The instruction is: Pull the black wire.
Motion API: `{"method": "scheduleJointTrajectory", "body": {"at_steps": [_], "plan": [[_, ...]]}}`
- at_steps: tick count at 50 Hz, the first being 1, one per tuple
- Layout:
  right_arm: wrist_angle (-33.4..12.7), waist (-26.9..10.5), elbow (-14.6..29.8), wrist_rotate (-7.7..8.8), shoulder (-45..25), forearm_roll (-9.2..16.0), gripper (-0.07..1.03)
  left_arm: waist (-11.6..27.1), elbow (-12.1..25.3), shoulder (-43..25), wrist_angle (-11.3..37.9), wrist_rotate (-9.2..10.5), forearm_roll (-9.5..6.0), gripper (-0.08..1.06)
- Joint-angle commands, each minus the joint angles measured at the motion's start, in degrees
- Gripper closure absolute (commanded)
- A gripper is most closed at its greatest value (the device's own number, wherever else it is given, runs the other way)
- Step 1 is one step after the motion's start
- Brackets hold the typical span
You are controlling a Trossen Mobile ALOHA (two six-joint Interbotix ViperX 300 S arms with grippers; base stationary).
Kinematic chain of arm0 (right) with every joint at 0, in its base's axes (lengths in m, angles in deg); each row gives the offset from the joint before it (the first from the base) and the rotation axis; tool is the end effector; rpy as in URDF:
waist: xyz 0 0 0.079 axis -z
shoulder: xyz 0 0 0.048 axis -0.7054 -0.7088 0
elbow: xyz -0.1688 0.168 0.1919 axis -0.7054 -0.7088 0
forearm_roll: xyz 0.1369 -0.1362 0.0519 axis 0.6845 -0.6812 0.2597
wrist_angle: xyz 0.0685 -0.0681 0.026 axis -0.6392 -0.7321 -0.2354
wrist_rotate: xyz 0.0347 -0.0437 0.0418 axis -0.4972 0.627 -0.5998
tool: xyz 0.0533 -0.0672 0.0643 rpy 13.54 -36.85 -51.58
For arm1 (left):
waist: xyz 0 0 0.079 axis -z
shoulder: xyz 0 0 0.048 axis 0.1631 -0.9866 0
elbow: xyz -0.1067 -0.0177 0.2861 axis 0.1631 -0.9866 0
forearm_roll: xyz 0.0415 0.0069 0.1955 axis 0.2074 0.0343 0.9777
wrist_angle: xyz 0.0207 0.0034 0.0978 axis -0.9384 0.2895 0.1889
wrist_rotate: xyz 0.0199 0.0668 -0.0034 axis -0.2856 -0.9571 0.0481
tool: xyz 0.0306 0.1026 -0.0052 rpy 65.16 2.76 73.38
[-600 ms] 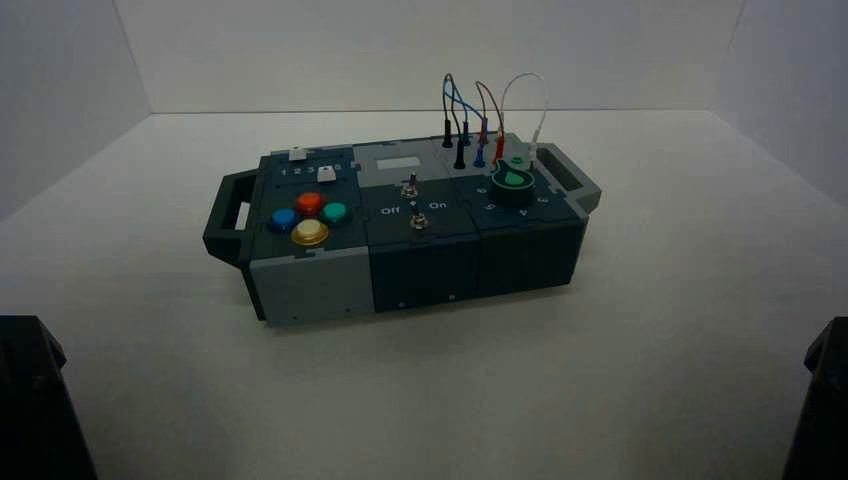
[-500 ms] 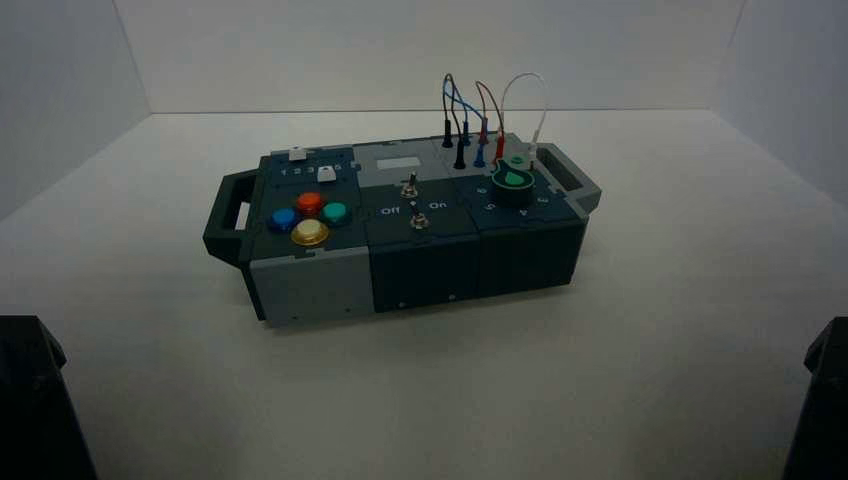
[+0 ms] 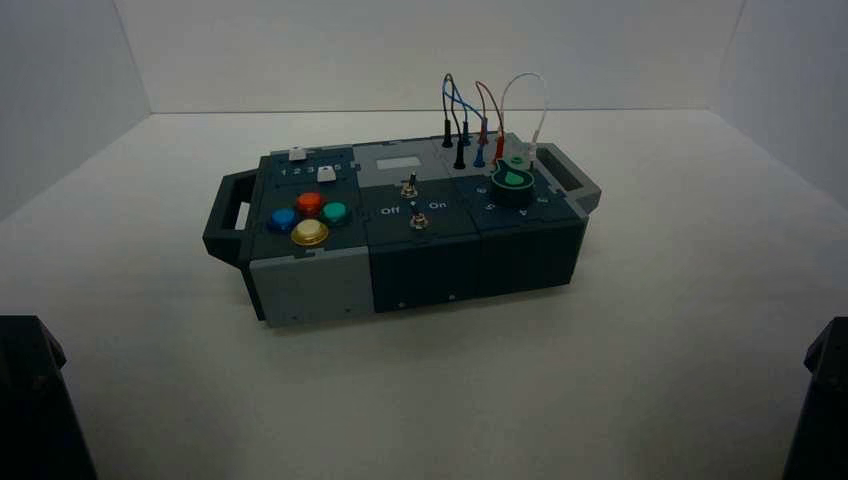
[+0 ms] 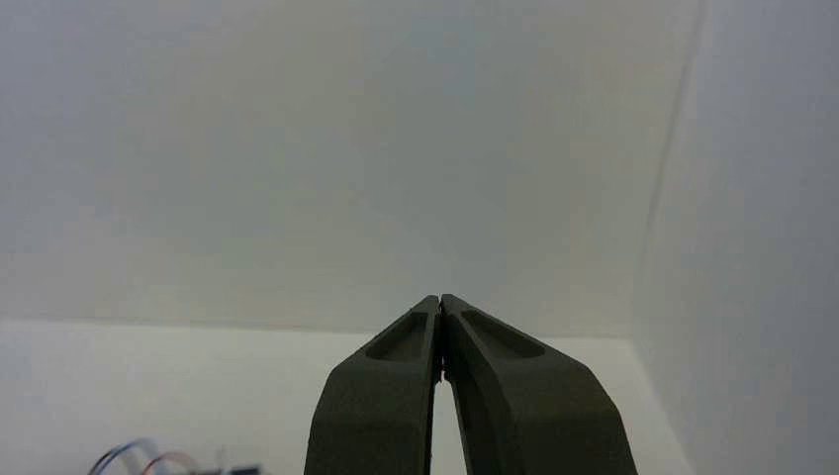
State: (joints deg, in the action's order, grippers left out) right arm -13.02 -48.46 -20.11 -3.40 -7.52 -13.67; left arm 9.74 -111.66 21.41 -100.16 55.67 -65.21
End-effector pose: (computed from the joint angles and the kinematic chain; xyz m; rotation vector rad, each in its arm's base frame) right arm 0.2580 0.0161 0.2738 0.0030 0.0524 0.0615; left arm 0.2649 -0.0008 0.2906 -0.0456 -0.0062 -0.0016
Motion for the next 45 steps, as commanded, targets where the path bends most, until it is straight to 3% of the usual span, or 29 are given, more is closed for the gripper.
{"method": "scheduleJointTrajectory", "body": {"at_steps": [1,10,20,35,45], "plan": [[-3.0,-3.2,3.4,-0.18,-0.3,0.2,0.98,0.1,1.3,-0.4,0.9,0.09,-0.09,1.01],[-9.1,-7.6,7.3,-0.09,-0.5,0.1,0.96,1.2,2.5,-0.6,4.2,0.35,-0.09,1.01],[-15.7,-8.6,11.9,0.00,-3.5,0.2,0.80,2.2,3.0,-0.4,5.0,0.35,-0.09,1.01],[-27.0,-14.2,19.7,0.00,-15.6,0.2,0.65,2.4,3.4,-0.2,6.0,0.35,-0.09,1.01],[-31.6,-18.8,24.0,-0.09,-22.6,0.9,0.58,6.4,5.2,-0.3,11.3,0.00,-0.09,1.01]]}}
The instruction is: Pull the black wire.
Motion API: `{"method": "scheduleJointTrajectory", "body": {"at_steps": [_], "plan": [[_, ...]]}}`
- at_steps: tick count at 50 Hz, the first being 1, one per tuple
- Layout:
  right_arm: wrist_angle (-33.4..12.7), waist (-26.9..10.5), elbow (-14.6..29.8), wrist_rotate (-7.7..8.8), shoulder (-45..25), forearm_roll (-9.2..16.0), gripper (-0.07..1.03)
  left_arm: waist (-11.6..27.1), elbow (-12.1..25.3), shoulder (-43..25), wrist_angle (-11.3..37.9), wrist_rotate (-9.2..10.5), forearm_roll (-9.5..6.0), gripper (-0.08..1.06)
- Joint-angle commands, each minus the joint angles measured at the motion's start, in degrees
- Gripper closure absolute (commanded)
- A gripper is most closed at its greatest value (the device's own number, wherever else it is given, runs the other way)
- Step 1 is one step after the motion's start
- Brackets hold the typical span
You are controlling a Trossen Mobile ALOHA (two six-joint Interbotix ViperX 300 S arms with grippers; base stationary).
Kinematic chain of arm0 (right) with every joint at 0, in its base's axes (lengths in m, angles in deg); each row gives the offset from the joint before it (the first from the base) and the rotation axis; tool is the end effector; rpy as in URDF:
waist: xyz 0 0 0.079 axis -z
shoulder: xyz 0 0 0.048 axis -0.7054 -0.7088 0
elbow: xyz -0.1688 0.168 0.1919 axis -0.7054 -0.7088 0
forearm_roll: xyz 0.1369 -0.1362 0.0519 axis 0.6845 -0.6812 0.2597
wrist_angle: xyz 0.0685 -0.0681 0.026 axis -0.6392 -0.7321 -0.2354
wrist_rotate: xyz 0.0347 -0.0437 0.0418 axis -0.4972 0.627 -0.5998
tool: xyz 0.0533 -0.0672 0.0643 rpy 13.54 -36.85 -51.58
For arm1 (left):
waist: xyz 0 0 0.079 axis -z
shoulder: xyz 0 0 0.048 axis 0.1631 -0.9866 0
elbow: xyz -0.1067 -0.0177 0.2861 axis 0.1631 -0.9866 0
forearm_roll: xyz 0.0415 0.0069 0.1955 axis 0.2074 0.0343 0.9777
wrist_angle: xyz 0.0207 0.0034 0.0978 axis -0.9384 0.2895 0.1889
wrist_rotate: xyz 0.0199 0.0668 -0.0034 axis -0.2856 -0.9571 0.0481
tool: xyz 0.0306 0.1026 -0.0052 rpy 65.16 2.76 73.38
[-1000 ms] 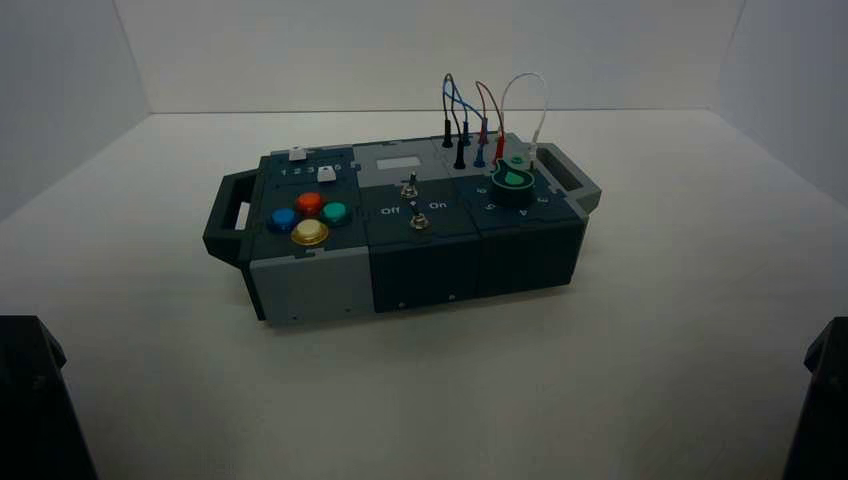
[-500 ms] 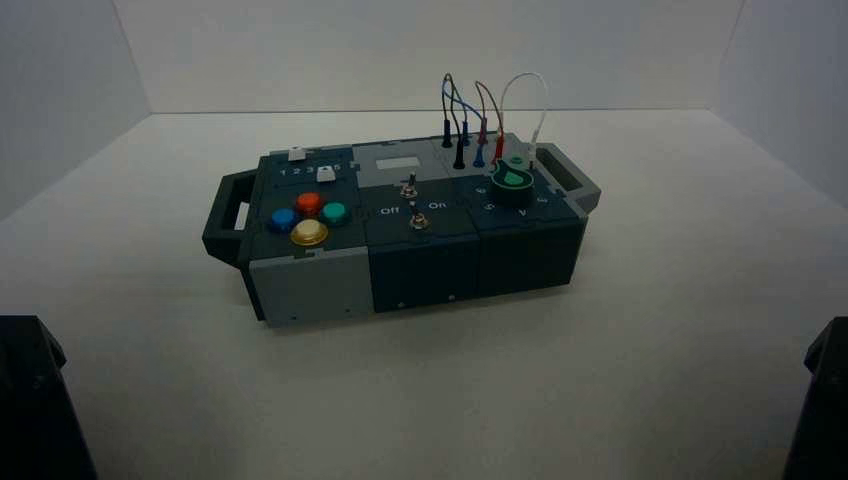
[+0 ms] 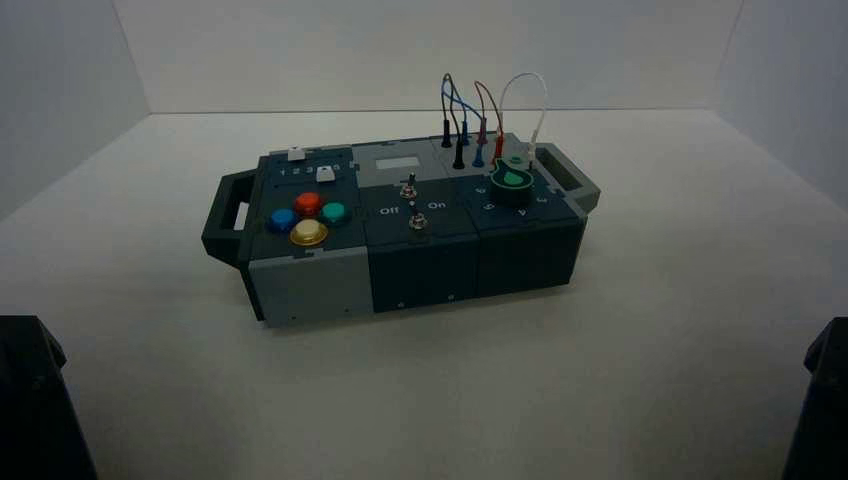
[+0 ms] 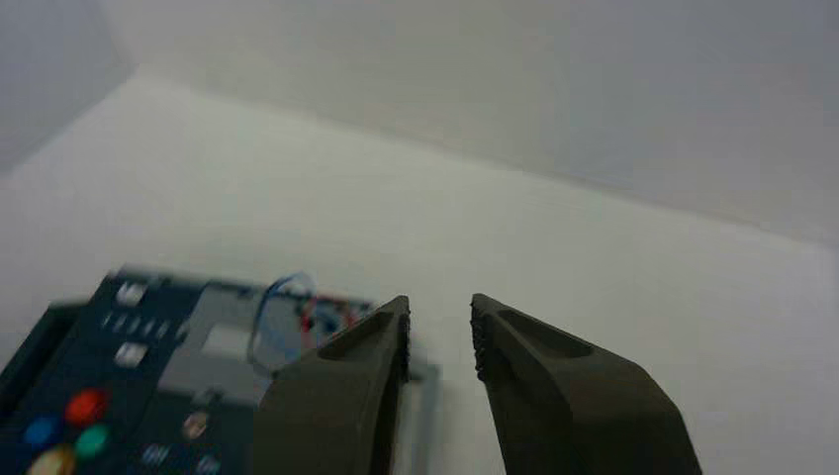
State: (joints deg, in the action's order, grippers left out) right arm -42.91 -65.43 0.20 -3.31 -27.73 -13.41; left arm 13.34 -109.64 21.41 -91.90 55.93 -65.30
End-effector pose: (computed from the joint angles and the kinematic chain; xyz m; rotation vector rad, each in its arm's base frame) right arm 0.2994 0.1133 0.2470 -0.0948 0.5674 0.3513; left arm 0.2654 -0.0180 0.2817 -0.0484 0.1043 -0.0645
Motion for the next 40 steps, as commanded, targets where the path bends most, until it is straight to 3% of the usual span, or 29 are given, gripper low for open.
{"method": "scheduleJointTrajectory", "body": {"at_steps": [1,15,27,40], "plan": [[-2.5,-2.2,4.1,-0.09,-2.9,0.7,0.58,3.6,3.7,-0.3,4.3,-0.35,0.00,1.01],[-11.4,-5.6,10.2,0.88,-10.3,0.9,0.50,13.1,9.3,-1.4,21.0,-1.32,-0.09,1.01],[-12.7,-7.4,10.9,1.14,-13.0,0.9,0.49,20.0,15.4,-4.7,36.8,-1.41,-2.11,1.01],[-13.8,-8.8,11.0,2.20,-14.8,0.9,0.45,24.0,17.8,-9.2,42.9,-1.41,-5.36,1.01]]}}
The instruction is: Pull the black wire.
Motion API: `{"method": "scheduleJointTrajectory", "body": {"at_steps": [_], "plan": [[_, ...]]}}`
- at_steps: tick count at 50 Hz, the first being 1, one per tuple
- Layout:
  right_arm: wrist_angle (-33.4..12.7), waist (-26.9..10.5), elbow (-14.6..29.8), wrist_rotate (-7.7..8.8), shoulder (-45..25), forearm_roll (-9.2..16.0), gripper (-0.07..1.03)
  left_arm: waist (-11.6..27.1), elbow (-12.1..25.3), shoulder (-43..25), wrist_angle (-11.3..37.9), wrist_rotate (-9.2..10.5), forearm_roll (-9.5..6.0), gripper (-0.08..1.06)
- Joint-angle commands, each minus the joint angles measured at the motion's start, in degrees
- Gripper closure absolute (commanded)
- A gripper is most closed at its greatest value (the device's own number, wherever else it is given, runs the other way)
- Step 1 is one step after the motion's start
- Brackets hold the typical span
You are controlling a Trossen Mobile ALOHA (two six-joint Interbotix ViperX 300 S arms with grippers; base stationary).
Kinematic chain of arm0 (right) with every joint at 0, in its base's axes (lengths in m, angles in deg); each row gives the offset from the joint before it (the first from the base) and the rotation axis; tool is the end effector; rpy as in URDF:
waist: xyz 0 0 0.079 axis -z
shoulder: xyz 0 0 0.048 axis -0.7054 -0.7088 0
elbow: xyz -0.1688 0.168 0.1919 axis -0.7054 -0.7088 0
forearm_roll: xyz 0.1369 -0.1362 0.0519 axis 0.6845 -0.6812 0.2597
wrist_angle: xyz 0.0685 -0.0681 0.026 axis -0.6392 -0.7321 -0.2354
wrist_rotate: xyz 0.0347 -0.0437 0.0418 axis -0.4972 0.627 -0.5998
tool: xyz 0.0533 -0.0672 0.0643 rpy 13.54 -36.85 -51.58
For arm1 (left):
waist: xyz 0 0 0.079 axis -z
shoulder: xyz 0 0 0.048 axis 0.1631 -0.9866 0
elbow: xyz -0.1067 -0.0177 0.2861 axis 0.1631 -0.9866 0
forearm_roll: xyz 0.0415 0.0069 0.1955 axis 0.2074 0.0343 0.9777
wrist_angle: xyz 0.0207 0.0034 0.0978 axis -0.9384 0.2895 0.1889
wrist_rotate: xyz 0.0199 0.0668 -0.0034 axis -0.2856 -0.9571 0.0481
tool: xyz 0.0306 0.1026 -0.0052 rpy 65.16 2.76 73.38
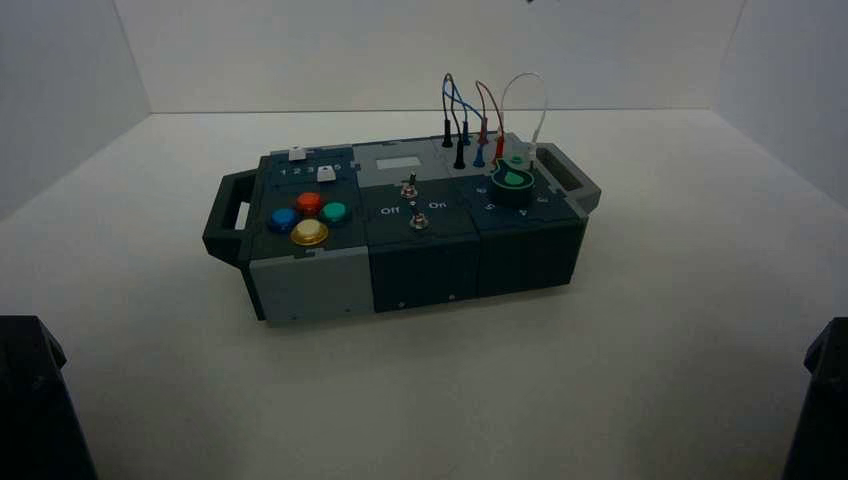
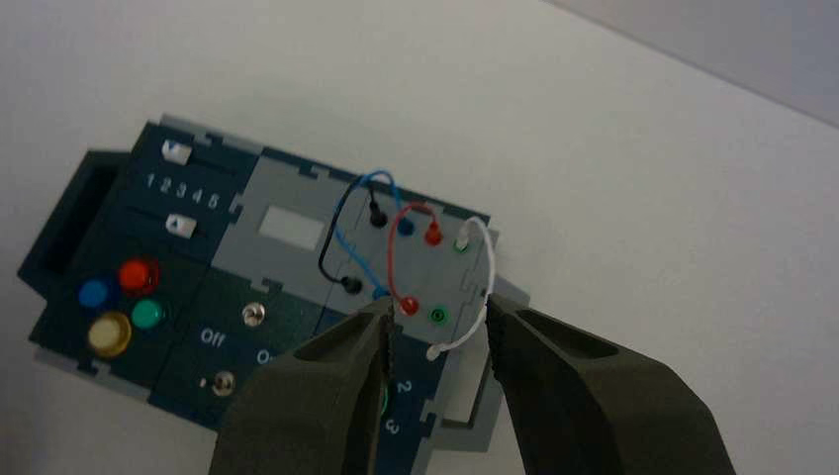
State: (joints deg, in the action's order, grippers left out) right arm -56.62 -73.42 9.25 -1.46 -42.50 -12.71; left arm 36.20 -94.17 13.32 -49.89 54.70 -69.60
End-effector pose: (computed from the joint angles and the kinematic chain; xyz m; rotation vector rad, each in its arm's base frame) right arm 0.3039 0.1683 0.1959 -0.2360 0.8901 0.4835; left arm 0.2299 -0.1280 0.2504 0.0643 0.7183 -0.4748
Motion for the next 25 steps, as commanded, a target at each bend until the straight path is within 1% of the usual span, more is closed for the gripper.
{"method": "scheduleJointTrajectory", "body": {"at_steps": [1,6,13,17,21,25], "plan": [[-0.2,-1.0,2.0,0.35,-0.4,0.2,0.45,1.4,2.3,-1.4,1.0,-0.18,-1.32,1.01],[-0.3,-1.6,1.9,0.35,-0.9,0.3,0.45,1.8,2.1,-2.5,1.5,-0.18,-2.02,1.01],[-1.3,-2.3,2.1,0.26,-1.8,1.8,0.45,2.1,2.3,-4.8,2.7,-0.35,-3.34,1.01],[-1.5,-2.3,1.8,0.26,-2.2,2.5,0.44,2.5,2.4,-6.2,3.2,-1.23,-4.31,1.01],[-1.7,-2.3,1.4,0.26,-2.9,2.6,0.39,2.8,2.4,-7.1,3.4,-2.20,-5.63,1.01],[-1.6,-2.3,1.1,0.26,-3.6,2.6,0.32,2.8,2.6,-8.3,3.9,-3.78,-7.65,1.01]]}}
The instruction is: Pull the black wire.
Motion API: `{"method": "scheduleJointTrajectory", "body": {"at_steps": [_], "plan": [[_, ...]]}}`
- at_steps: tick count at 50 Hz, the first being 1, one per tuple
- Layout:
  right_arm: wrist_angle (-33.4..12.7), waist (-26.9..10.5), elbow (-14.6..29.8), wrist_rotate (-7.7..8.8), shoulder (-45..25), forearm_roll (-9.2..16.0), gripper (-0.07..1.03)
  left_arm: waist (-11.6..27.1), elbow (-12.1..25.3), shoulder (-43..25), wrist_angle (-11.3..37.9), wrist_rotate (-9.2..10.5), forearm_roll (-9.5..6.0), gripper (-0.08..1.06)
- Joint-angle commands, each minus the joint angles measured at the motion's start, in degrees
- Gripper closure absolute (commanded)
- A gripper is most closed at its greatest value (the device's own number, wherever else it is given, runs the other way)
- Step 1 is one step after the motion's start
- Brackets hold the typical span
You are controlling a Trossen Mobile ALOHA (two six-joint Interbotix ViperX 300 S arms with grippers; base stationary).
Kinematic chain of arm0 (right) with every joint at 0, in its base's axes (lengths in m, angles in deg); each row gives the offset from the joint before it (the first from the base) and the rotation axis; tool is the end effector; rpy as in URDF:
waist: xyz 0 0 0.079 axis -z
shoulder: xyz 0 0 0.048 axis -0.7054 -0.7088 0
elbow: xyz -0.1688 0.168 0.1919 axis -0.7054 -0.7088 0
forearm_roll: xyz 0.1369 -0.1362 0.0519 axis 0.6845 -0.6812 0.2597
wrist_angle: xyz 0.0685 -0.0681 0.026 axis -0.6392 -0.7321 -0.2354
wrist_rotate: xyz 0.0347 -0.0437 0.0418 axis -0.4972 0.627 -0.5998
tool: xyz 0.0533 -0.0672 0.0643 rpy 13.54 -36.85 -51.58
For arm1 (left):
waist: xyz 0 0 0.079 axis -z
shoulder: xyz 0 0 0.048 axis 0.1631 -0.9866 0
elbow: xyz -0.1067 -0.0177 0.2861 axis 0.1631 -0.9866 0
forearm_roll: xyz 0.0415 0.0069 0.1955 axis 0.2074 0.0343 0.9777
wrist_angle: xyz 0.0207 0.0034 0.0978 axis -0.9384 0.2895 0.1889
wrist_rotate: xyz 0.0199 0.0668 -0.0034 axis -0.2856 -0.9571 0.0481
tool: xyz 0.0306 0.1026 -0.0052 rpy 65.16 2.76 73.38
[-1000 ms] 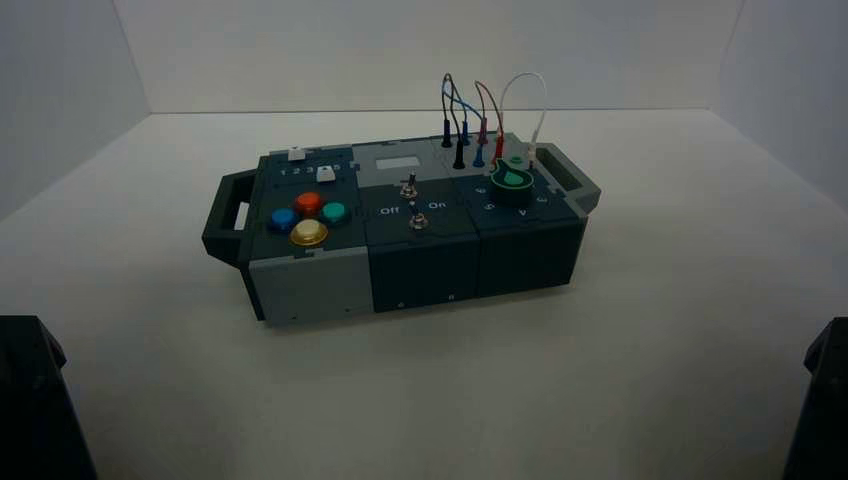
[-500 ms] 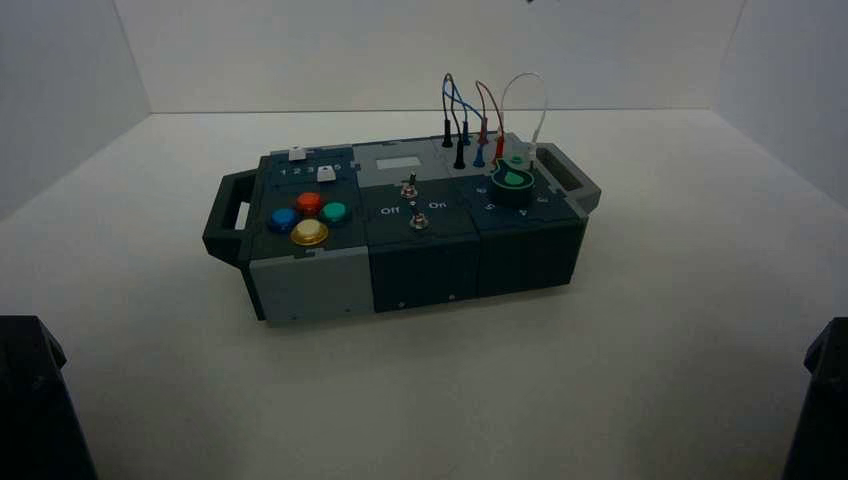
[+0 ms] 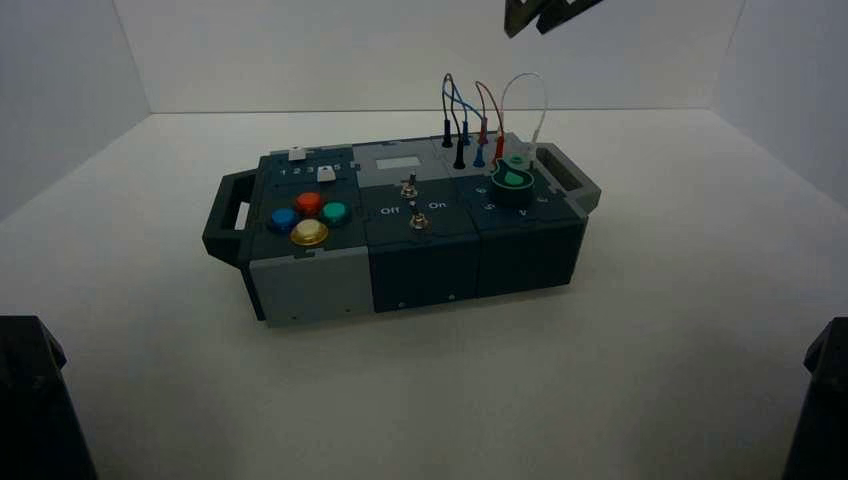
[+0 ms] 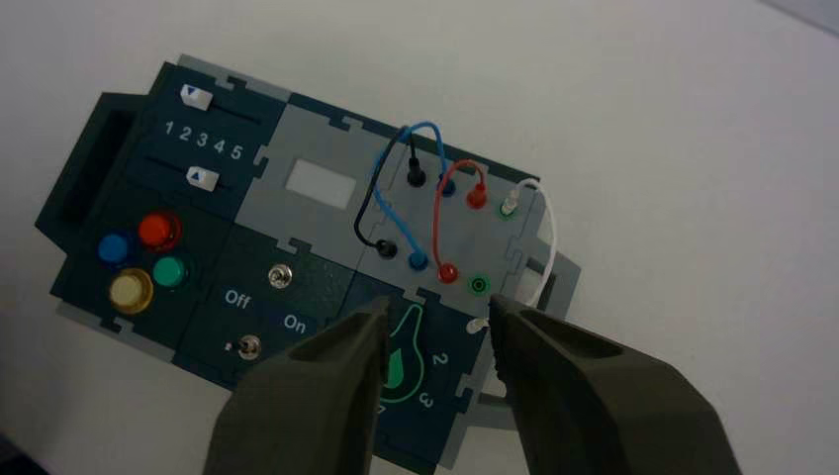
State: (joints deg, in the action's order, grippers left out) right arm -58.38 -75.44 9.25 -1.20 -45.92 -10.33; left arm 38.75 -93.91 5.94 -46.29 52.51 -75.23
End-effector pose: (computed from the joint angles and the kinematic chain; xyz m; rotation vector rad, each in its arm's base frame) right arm 0.2948 0.1822 0.1722 -0.2374 0.9856 0.5171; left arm 0.2236 -0.1518 0.2119 0.0647 0.9152 -0.5445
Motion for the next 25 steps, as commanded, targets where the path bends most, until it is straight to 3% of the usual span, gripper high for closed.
{"method": "scheduleJointTrajectory", "body": {"at_steps": [1,5,10,25], "plan": [[0.2,-0.3,1.1,0.00,-0.4,0.3,0.32,0.3,2.5,-1.2,0.4,-2.02,-2.64,1.01],[0.2,-0.4,1.1,0.00,-1.0,0.3,0.32,0.3,2.7,-2.3,0.5,-3.52,-4.22,1.01],[0.6,-0.7,1.1,-0.35,-1.7,0.4,0.32,0.3,2.9,-3.9,0.4,-4.57,-4.83,1.01],[1.6,-4.1,1.1,-3.34,-4.2,0.8,0.32,0.3,2.7,-8.7,-3.7,-4.75,-4.75,1.01]]}}
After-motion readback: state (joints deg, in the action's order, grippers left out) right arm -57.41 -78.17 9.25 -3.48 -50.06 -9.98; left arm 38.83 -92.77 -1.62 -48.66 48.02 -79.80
